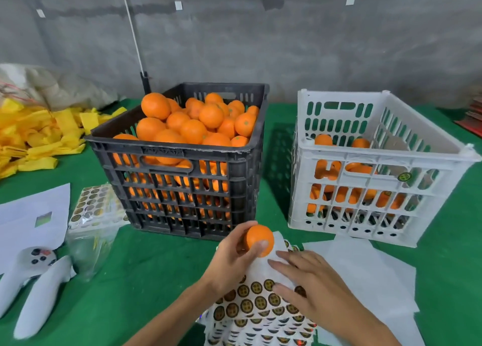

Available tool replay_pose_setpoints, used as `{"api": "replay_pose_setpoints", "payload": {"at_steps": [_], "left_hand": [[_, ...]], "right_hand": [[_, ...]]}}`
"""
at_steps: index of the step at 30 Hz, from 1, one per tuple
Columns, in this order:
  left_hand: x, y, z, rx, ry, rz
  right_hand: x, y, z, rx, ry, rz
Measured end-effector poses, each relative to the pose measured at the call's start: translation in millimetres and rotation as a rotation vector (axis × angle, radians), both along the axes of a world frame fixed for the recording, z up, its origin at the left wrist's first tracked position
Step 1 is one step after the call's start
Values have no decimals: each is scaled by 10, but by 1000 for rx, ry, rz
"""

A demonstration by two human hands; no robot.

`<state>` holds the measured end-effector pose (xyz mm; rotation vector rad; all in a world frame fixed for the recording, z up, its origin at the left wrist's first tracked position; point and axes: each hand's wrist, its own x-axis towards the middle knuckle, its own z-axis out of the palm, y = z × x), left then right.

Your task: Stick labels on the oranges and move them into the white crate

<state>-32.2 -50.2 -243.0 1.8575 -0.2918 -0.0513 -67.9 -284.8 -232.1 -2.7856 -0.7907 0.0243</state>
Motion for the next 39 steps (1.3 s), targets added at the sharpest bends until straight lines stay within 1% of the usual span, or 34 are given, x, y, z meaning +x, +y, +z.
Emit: {"api": "replay_pose_setpoints", "payload": {"at_steps": [2,4,5,8,10,13,16,21,25,33,36,37,39], "left_hand": [[-6,-38,-111,16,11,5],[8,-47,-189,52,1,9],[14,-46,-215,62,2,9],[23,-48,-255,49,9,3],[23,-51,-265,56,-1,6],[24,-48,-266,56,-8,19],[-3,-61,-224,-10,5,54],[-44,-77,-158,-104,-8,88],[-67,-82,-149,-107,3,94],[-70,-73,-122,-83,-1,116],[-71,-76,-123,-73,-6,125],[-73,-75,-120,-71,-6,125],[-80,-71,-113,-71,-12,120]], "right_hand": [[6,19,-56,134,92,35],[19,41,-101,180,91,36],[20,44,-116,157,51,43],[-10,61,-148,102,-152,78],[-24,81,-157,89,-210,95],[-11,111,-143,105,-227,121],[-36,132,-132,120,-267,112],[-61,140,-161,235,-178,84],[-48,152,-183,253,-137,90],[-80,218,-89,186,-355,184],[-108,263,-47,135,-420,186],[-109,263,-47,140,-408,179],[-115,229,-62,158,-297,134]]}}
